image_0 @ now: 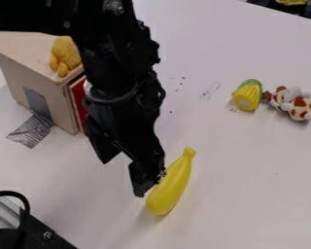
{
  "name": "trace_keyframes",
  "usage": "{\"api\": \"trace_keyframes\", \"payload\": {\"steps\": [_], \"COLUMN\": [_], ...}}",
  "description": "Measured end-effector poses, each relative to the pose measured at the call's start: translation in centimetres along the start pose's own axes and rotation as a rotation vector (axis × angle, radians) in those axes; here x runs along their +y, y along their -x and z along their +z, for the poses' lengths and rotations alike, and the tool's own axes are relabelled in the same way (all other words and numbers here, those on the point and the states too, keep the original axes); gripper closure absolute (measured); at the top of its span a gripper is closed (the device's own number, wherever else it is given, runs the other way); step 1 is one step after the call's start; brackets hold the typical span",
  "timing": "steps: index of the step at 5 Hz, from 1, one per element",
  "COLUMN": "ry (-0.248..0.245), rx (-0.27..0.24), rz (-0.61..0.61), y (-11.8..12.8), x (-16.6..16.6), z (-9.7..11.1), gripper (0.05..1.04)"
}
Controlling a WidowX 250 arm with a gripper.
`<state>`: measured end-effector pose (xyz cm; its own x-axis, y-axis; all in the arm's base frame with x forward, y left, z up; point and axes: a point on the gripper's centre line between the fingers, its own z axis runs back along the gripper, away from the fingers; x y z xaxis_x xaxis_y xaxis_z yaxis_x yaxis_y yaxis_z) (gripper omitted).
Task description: Move the corn to the middle bottom of the table
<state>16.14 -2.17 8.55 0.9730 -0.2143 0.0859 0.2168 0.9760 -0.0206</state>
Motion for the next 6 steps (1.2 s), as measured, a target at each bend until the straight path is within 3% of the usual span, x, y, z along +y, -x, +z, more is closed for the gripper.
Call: {"api": "trace_keyframes", "payload": {"steps": [1,2,3,4,6], "ry": [0.004,0.026,0.050,0.041,0.045], "rx": [0.012,0.047,0.042,0.017,-0.022], "rz": [0.000,0.008,0.033,0.037,0.074], "y": [0.3,-3.5,-8.3,-13.2,-20.5], "x": [-0.1,0.7,1.6,2.5,2.6], "z": [-0.2,-1.5,-1.7,-2.3,-4.4], "gripper": [0.083,0.083,0.083,0.083,0.083]}}
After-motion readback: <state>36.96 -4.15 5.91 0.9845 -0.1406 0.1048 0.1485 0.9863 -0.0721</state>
